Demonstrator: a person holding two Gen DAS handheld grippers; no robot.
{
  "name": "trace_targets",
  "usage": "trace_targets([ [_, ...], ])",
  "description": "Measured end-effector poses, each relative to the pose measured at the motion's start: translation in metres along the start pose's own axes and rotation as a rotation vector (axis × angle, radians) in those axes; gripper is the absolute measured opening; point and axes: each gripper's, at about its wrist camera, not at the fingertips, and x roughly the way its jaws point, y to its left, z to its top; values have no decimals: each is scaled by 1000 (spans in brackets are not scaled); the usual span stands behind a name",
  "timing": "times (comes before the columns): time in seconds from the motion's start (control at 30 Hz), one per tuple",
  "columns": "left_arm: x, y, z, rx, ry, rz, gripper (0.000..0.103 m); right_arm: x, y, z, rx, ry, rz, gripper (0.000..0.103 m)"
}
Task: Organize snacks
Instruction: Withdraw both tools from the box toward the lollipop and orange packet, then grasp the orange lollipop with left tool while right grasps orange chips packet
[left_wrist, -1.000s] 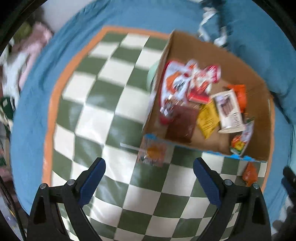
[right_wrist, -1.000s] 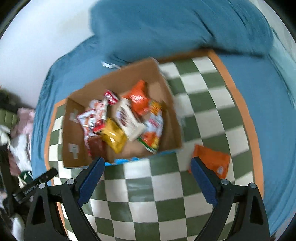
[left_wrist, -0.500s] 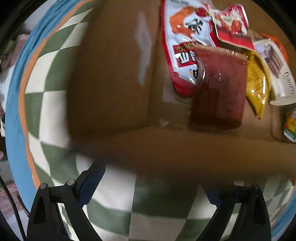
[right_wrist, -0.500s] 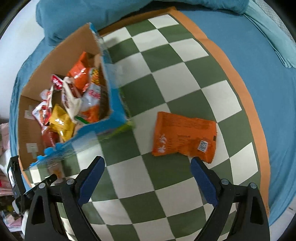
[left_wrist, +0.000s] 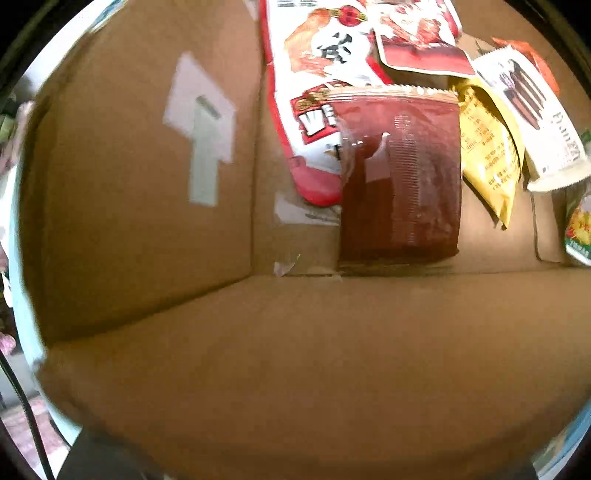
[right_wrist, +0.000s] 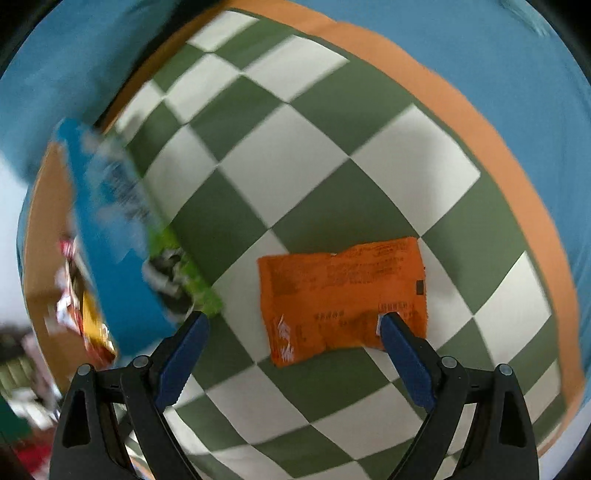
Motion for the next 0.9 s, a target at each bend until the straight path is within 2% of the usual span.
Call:
trace_targets([
  [0.1, -5, 13, -12, -56, 9, -50, 35, 13, -1, 12, 35, 28, -34, 97],
  [0.17, -9, 21, -20, -83, 9, -71, 27, 21, 7, 16, -6, 53, -102, 96],
  [0.27, -12, 32, -33, -130, 13, -112, 21, 35, 16, 13, -101, 96, -212, 94],
  [0.37, -12, 39, -50, -160, 27, -143, 20, 45, 22, -3, -224, 104, -281, 86],
  [0.4, -11, 42, -56, -165, 32, -150, 20, 45, 23, -8, -249, 102, -300, 77],
  [0.43, -9, 43, -65, -169, 43, -160, 19, 45, 23, -14, -287, 94, -318, 74],
  [0.5, -6, 47, -75, -185, 65, -188, 19, 43, 21, -25, -335, 95, -315, 64],
  [0.53, -7, 49, -81, -201, 74, -210, 19, 44, 18, -32, -348, 121, -301, 61],
  [0.57, -6, 52, -87, -217, 83, -227, 20, 45, 16, -35, -348, 136, -290, 55],
  [0.63, -7, 60, -98, -274, 111, -281, 20, 42, 11, -42, -336, 160, -255, 55],
  [0.7, -11, 66, -108, -305, 108, -304, 25, 39, 5, -43, -285, 180, -206, 56],
  [0.77, -19, 61, -105, -254, 56, -250, 35, 35, -2, -42, -217, 193, -145, 64],
  [0.8, -25, 55, -103, -196, 19, -219, 37, 33, -4, -40, -185, 196, -122, 68],
  [0.83, -30, 49, -95, -147, -3, -195, 45, 30, -6, -38, -159, 192, -103, 68],
  [0.87, -35, 38, -94, -56, -36, -146, 55, 28, -8, -37, -154, 187, -97, 68],
  [0.9, -38, 26, -93, 37, -64, -100, 58, 25, -9, -36, -155, 180, -96, 68],
])
